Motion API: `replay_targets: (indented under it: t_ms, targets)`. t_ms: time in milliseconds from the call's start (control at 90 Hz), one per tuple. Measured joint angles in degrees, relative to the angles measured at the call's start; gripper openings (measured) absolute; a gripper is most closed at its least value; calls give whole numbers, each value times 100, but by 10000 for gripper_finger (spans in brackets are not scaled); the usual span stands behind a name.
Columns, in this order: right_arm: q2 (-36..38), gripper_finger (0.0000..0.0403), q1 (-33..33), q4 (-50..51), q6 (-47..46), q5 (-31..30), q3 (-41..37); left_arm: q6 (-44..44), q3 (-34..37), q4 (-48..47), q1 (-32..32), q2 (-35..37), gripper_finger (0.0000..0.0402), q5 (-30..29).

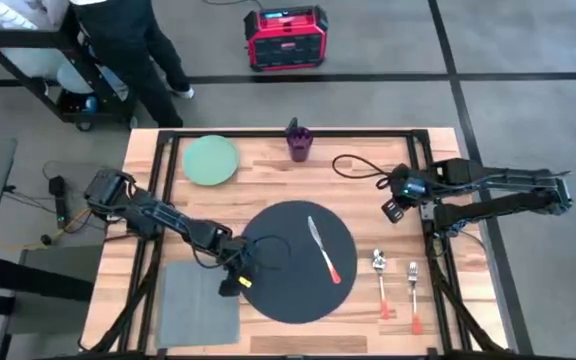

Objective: Set table place
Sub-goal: Adjust the table mat to the center table

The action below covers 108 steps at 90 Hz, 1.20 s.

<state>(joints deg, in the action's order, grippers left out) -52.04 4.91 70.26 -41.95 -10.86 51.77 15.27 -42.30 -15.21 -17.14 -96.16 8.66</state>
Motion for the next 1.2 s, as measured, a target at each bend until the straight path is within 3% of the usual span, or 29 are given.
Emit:
replay_targets:
  t_ms: [156, 311, 733, 1033, 1200]
  targets:
    - [-1, 0, 0, 0, 28, 1, 0, -2, -2, -155, 136, 0, 0, -18]
    - [-1, 0, 0, 2, 46, 3, 0, -162, -5, -282, 348, 14, 0, -397]
    - [-1, 0, 1, 33, 154, 49, 0, -950, -31, -643, 752, 33, 0, -487]
    - [-1, 0, 1, 169, 299, 58, 0, -917, -35, -751, 823, 66, 0, -489]
    - [-1, 3, 2, 107, 374, 801, 0, -935, -249, -1148, 834, 447, 0, -705]
